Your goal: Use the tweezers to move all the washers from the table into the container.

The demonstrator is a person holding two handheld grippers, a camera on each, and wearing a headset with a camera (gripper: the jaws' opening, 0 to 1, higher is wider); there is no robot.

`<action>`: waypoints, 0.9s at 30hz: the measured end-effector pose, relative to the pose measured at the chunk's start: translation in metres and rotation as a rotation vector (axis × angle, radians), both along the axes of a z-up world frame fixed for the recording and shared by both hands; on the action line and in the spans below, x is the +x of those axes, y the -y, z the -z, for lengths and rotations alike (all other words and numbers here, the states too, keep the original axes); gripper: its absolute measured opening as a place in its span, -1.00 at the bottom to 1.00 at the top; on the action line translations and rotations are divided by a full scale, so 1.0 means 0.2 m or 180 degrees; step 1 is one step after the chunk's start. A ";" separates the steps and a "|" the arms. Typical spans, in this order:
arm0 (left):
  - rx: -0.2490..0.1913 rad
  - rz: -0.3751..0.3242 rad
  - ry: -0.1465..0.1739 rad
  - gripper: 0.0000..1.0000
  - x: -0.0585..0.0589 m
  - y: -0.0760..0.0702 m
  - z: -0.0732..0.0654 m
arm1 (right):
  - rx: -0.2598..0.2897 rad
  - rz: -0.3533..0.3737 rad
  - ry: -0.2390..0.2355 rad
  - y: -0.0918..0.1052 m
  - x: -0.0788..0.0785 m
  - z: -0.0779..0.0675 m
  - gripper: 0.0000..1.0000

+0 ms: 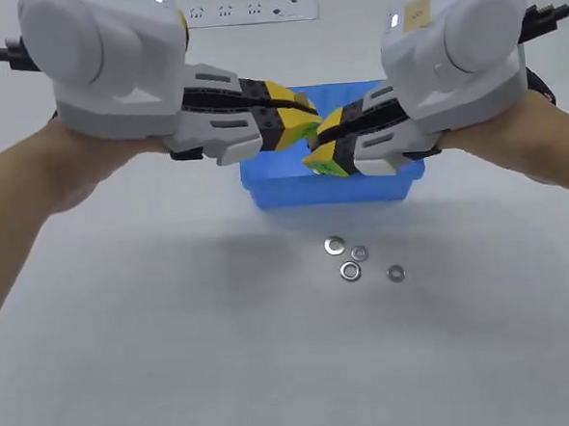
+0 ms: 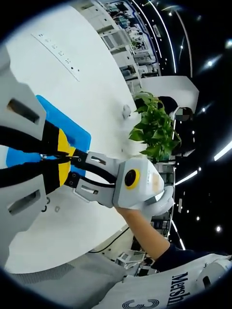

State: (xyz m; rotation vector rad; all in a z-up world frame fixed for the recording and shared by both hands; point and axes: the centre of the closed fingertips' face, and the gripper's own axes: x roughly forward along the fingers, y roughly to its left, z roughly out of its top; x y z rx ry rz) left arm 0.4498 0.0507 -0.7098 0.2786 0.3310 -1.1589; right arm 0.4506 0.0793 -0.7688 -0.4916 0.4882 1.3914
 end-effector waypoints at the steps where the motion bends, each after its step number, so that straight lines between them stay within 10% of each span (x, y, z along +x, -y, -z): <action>1: -0.0008 -0.0001 0.0004 -0.87 0.00 0.00 0.00 | 0.0022 0.0017 -0.0026 0.00 0.00 0.00 -0.78; 27: 0.0013 0.0070 0.0158 -0.87 -0.07 0.05 -0.13 | 0.0136 -0.0101 -0.0049 0.02 -0.04 -0.14 -0.70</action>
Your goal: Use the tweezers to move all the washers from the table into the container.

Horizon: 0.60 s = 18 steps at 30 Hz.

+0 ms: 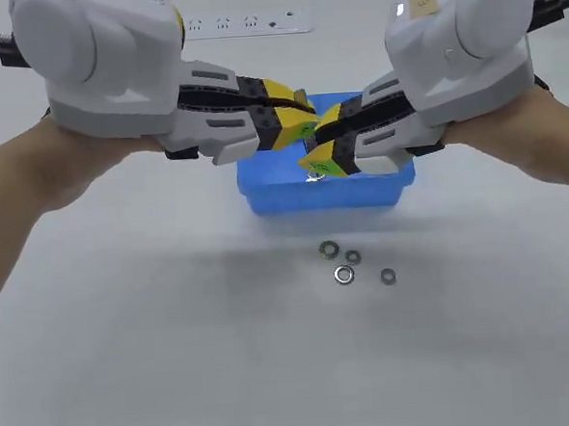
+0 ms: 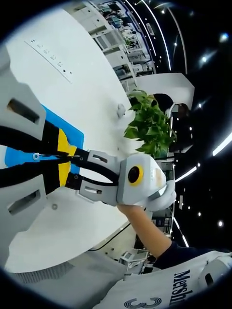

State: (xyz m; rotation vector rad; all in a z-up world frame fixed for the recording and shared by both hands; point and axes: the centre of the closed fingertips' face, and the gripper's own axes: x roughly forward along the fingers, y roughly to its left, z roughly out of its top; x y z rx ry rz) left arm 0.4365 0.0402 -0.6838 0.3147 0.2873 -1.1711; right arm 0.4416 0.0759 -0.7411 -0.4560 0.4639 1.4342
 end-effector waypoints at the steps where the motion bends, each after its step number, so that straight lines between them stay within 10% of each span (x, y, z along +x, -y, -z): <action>1: -0.0003 0.0000 0.0015 -0.87 0.00 0.00 -0.01 | 0.0022 -0.0005 -0.0014 0.00 -0.01 -0.01 -0.70; 18: -0.0146 0.0148 0.0064 -0.87 -0.15 0.02 -0.14 | 0.0227 0.0043 -0.0392 0.04 -0.19 -0.14 -0.69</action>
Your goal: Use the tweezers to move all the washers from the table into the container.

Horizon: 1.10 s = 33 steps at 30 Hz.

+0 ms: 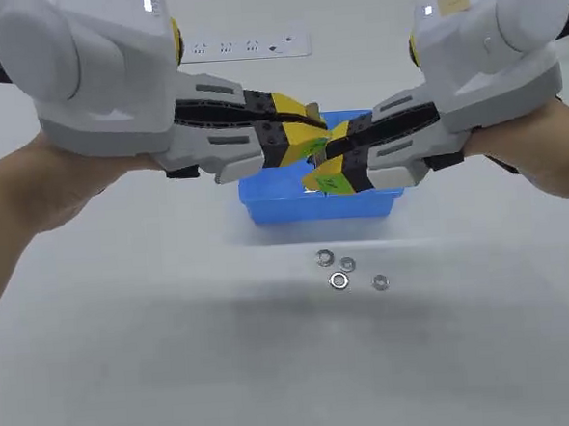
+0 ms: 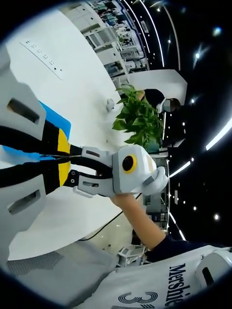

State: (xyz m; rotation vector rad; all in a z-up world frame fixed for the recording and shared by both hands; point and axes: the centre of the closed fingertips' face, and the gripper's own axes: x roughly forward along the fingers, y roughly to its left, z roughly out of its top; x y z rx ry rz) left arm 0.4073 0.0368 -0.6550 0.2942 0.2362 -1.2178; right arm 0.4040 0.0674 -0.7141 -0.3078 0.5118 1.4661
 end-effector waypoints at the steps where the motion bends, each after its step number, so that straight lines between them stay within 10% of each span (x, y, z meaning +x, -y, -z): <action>1: 0.0031 0.0032 0.0010 -0.87 -0.02 0.00 0.00 | 0.0005 -0.0003 0.0004 0.00 -0.01 0.00 -0.73; 24: 0.0186 0.0265 -0.0118 -0.87 -0.37 0.08 0.05 | -0.0013 -0.0115 0.0057 0.07 -0.36 0.06 -0.73; 33: 0.0266 0.0263 -0.0197 -0.87 -0.41 0.08 0.14 | -0.0050 -0.0032 -0.0033 0.08 -0.40 0.15 -0.72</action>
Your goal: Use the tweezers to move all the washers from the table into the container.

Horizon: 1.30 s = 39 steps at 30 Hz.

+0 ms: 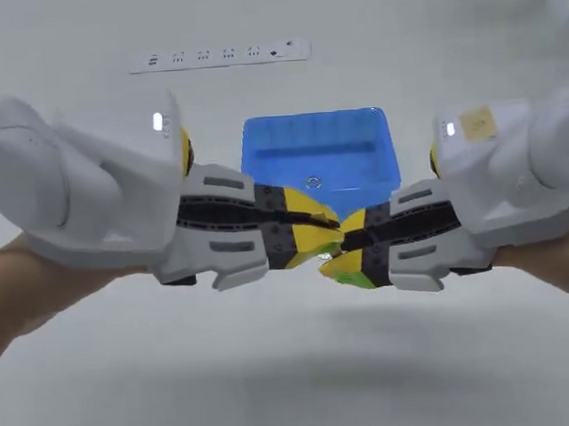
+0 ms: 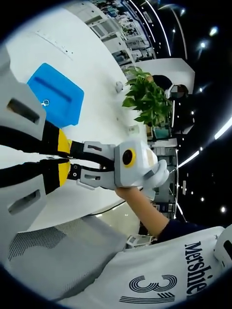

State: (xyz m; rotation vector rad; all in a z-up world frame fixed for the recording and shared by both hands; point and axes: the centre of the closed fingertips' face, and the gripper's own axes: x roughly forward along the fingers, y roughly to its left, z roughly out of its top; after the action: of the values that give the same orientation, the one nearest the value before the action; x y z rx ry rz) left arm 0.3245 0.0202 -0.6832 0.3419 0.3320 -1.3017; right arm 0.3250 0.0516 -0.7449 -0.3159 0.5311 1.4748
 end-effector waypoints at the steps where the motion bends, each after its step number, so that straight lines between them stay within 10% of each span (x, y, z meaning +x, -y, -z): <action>1: 0.0009 -0.0004 -0.0008 -0.87 0.00 0.00 0.01 | -0.0007 0.0005 -0.0001 0.00 0.00 0.01 -0.72; 39: 0.0106 -0.0127 -0.0211 -0.86 0.08 -0.01 0.20 | -0.0046 0.0185 -0.0208 -0.01 0.08 0.19 -0.70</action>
State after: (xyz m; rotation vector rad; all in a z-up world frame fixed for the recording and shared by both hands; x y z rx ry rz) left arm 0.3413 0.0219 -0.7234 0.3192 0.4148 -1.2715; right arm 0.3410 0.0527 -0.7835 -0.2623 0.5989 1.4294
